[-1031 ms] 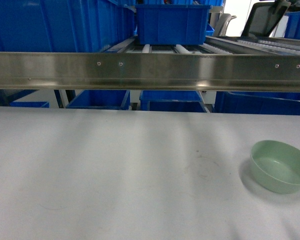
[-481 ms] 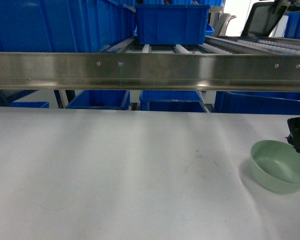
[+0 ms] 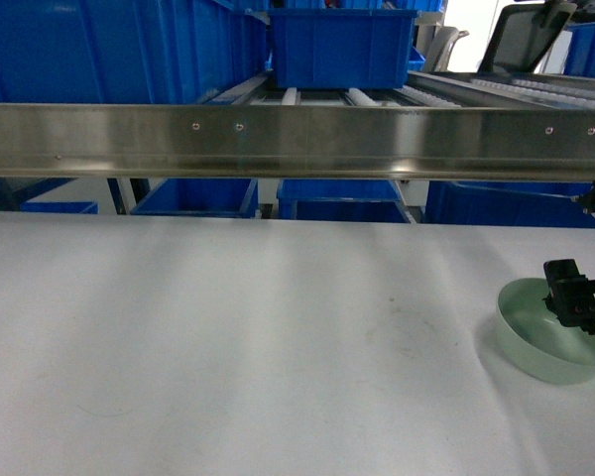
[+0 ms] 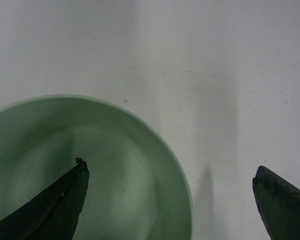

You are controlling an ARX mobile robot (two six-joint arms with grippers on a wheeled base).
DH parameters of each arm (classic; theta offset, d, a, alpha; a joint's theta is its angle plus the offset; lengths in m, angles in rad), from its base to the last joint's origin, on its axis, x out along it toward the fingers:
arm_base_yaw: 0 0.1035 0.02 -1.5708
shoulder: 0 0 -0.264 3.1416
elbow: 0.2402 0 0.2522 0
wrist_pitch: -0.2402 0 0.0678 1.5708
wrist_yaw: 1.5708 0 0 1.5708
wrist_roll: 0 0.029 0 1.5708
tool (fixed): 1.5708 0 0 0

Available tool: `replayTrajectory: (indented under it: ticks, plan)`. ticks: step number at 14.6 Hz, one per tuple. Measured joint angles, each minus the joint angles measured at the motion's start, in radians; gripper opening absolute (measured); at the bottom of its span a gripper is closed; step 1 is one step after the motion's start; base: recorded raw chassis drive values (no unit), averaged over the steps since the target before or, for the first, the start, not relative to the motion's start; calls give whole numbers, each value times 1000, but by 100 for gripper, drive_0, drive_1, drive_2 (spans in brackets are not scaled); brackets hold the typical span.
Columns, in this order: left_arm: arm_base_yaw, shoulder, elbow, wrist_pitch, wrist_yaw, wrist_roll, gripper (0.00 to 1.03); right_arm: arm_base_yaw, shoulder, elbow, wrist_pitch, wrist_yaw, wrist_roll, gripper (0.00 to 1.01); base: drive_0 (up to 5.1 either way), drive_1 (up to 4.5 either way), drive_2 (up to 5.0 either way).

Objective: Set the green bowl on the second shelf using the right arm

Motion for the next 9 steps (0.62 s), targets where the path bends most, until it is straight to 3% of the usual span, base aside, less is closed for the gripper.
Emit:
replayTrajectory:
  ticks: [7,9]
  plan:
    - [0,0,0,0,0,0,98,-29,90,53,-56,11,11,98,0,0,0]
    - [0,0,0,0,0,0,98,-29,95,63,-68,7,12,80,0,0,0]
